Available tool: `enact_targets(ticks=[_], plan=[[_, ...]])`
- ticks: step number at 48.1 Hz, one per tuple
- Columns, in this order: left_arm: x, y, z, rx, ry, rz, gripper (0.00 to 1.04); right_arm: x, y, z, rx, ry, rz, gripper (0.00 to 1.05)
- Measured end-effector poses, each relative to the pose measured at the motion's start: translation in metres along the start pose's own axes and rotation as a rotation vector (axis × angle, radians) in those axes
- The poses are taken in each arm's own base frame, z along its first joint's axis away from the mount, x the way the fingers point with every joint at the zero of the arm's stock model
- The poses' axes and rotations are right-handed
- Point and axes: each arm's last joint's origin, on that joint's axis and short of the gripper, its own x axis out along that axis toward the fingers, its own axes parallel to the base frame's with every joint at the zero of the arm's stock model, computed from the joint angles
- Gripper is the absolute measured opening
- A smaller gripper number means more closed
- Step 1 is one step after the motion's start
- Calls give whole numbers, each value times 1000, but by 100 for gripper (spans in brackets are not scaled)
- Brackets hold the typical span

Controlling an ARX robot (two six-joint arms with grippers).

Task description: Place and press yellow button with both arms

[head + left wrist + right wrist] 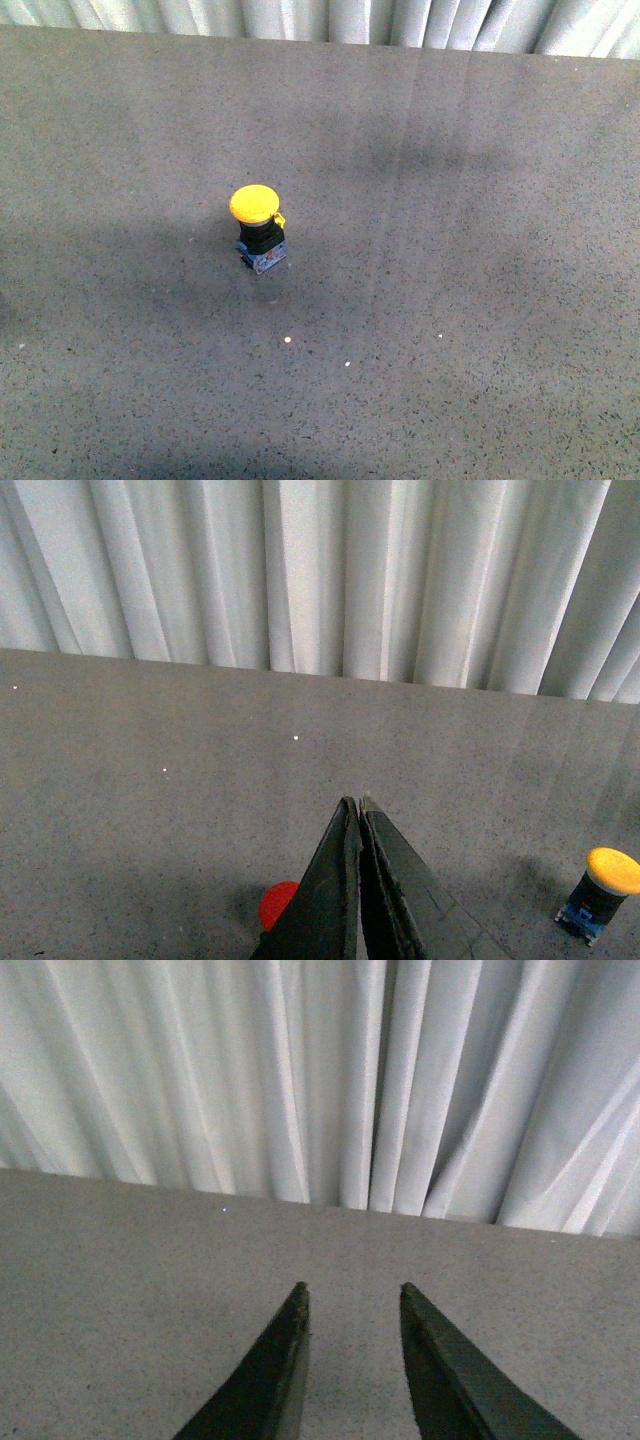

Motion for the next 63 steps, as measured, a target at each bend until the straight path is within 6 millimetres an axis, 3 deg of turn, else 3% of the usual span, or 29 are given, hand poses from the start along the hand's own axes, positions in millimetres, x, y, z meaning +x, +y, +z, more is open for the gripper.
enact_targets(ticks=[9, 29, 48, 63], plan=[[0, 0, 0, 0, 0, 0, 1, -29, -19, -12, -13, 2, 9, 1], [0, 0, 0, 0, 0, 0, 1, -79, -44, -31, -14, 7, 5, 1], [0, 0, 0, 0, 0, 0, 1, -104, -59, -46, -13, 11, 4, 1], [0, 0, 0, 0, 0, 0, 1, -118, -59, -39, -13, -12, 3, 1]])
